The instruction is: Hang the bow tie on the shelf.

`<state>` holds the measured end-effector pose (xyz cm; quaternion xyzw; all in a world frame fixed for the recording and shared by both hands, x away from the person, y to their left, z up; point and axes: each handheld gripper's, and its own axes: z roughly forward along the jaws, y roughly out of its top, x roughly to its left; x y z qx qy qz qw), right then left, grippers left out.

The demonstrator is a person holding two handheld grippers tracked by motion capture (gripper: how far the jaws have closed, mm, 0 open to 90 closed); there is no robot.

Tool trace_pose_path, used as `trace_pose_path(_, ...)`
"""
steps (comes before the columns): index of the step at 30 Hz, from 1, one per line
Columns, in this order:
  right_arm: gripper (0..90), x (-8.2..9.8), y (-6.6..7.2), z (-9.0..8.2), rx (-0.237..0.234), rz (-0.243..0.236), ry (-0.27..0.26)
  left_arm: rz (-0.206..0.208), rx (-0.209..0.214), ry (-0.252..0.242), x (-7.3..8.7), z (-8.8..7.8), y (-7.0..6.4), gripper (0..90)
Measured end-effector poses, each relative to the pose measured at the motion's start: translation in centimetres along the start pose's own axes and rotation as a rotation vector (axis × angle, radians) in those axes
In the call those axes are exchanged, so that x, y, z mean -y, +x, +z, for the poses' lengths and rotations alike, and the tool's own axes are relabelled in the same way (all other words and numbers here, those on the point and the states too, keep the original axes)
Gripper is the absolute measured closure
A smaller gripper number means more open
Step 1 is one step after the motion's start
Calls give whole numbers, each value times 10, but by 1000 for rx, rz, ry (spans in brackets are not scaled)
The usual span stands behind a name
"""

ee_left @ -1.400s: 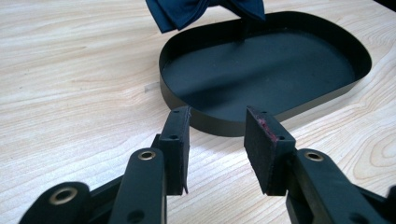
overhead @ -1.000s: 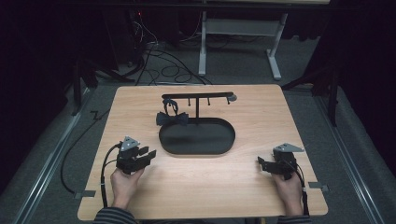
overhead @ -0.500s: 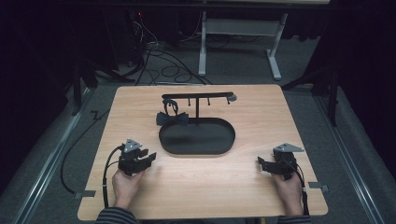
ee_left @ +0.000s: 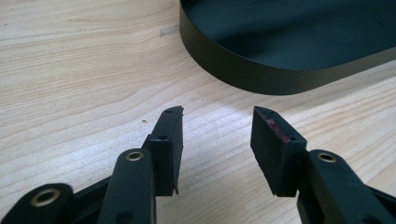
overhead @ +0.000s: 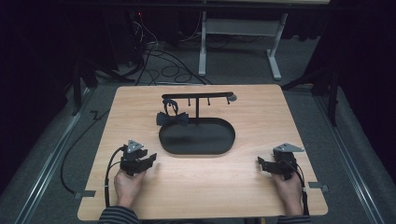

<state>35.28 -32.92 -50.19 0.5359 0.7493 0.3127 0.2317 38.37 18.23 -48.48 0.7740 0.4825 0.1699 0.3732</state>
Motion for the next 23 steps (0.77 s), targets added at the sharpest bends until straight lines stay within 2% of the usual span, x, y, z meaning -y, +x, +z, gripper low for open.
trace_pose_path(7, 259, 0, 0, 0, 0, 0, 0, 4, -34, 1, 4, 6, 0, 510)
trace_pose_path(13, 259, 0, 0, 0, 0, 0, 0, 49, -80, 36, 10, 15, -4, 468)
trace_pose_path(16, 259, 0, 0, 0, 0, -1, 0, 42, -77, -14, 16, 16, -4, 443)
trace_pose_path(23, 259, 0, 0, 0, 0, -1, 0, 47, -72, -10, 16, 16, -5, 409)
